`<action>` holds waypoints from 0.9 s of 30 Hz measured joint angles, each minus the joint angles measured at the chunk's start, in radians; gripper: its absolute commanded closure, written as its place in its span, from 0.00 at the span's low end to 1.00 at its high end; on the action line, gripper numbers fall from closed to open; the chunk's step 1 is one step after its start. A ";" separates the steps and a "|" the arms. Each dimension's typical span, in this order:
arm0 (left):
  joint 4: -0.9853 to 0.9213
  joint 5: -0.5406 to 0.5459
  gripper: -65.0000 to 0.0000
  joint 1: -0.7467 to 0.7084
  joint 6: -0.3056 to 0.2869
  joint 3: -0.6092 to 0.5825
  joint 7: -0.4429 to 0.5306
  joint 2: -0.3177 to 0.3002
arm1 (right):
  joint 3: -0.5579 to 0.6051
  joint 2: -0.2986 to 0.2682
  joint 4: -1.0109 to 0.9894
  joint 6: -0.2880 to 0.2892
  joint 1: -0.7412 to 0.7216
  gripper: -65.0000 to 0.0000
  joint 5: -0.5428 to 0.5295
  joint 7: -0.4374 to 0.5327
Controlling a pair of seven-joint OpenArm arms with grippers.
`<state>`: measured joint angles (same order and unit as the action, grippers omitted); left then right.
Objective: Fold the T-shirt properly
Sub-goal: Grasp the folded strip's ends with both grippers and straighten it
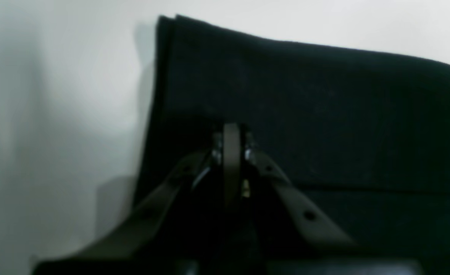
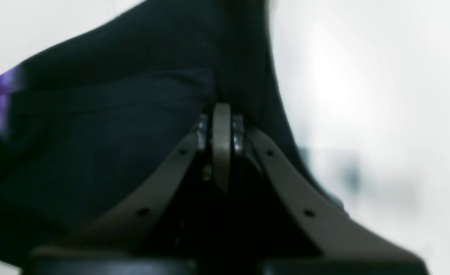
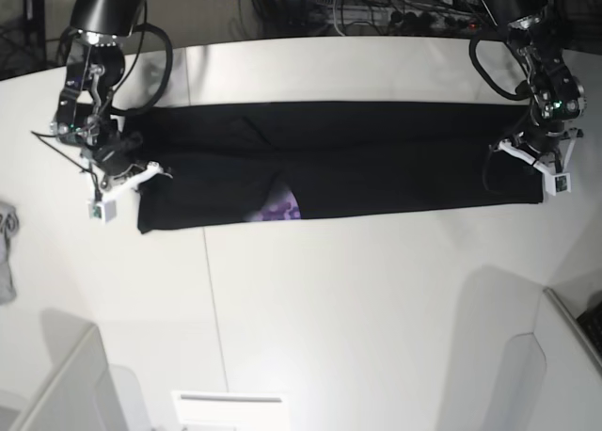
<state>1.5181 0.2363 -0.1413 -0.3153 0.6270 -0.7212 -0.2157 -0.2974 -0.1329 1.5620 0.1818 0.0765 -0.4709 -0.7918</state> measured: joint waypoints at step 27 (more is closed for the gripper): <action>0.157 0.454 0.03 -0.154 -0.106 0.229 -0.153 -0.056 | 0.003 0.080 0.397 0.013 0.177 1.00 -0.004 -0.063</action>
<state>1.6749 0.6899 -0.2958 -0.4213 0.8555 -0.8745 -0.2722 -0.2943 -0.0532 1.9594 0.1947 0.2531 -0.4751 -0.8547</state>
